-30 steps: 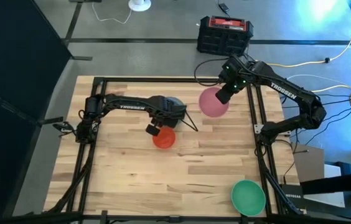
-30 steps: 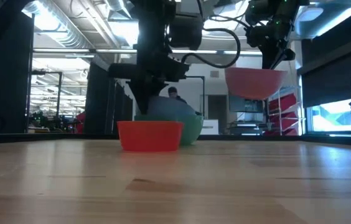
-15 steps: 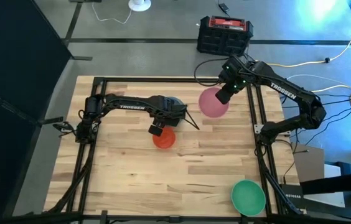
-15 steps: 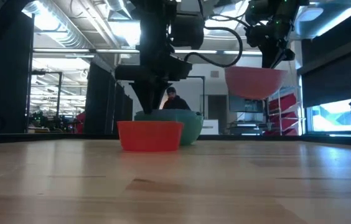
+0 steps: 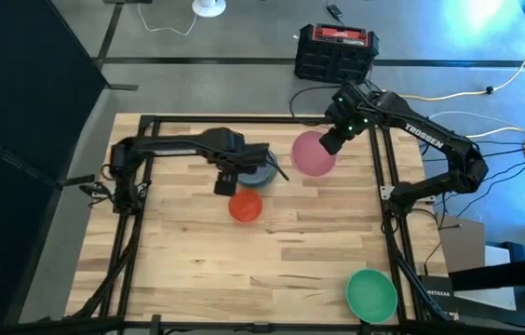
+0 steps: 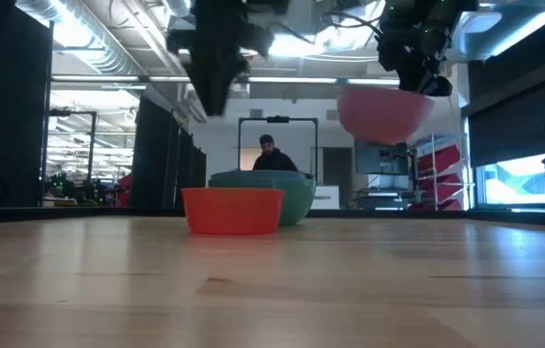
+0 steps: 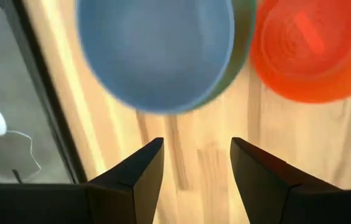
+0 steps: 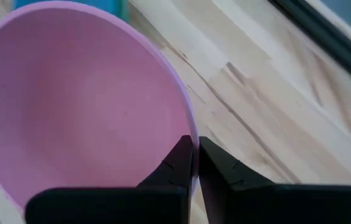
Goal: Nest bowls inside each other
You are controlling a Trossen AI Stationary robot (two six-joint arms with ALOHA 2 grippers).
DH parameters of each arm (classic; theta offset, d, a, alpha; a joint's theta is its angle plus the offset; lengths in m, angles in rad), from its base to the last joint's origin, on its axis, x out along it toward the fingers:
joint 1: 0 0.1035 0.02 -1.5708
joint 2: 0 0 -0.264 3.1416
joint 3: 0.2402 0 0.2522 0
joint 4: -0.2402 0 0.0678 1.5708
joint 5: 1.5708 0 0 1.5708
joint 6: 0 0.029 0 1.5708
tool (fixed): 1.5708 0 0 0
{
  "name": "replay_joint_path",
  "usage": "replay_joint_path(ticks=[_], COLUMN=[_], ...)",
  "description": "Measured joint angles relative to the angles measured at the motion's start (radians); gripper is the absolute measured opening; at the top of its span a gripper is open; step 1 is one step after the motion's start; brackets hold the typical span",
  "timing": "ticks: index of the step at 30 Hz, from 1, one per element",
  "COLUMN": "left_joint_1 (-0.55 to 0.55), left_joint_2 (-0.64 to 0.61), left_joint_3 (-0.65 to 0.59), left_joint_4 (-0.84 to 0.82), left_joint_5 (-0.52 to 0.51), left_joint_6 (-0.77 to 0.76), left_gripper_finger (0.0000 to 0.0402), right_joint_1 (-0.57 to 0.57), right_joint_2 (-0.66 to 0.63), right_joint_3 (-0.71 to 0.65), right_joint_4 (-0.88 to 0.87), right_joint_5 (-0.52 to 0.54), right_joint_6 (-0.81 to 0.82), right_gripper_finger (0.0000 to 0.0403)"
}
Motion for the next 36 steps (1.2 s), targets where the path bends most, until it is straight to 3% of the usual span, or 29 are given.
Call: replay_joint_path(ticks=[19, 28, 36], left_joint_1=[-0.115, -0.250, -0.310], left_joint_2=[-0.676, -0.847, -0.914], left_joint_3=[-0.420, -0.639, -0.727], left_joint_4=[0.122, 0.263, 0.321], left_joint_5=[-0.020, -0.023, -0.026], left_joint_6=[-0.626, -0.765, -0.801], left_gripper_finger=[0.0169, 0.0169, 0.0169], right_joint_1=[0.243, 0.244, 0.245], right_joint_2=[0.045, 0.161, 0.255], right_joint_3=[0.001, 0.001, 0.001], right_joint_4=[0.319, 0.585, 0.650], right_joint_5=[-0.034, -0.119, -0.060], right_joint_6=[0.279, 0.394, 0.429], right_gripper_finger=[0.0000, 0.0000, 0.0000])
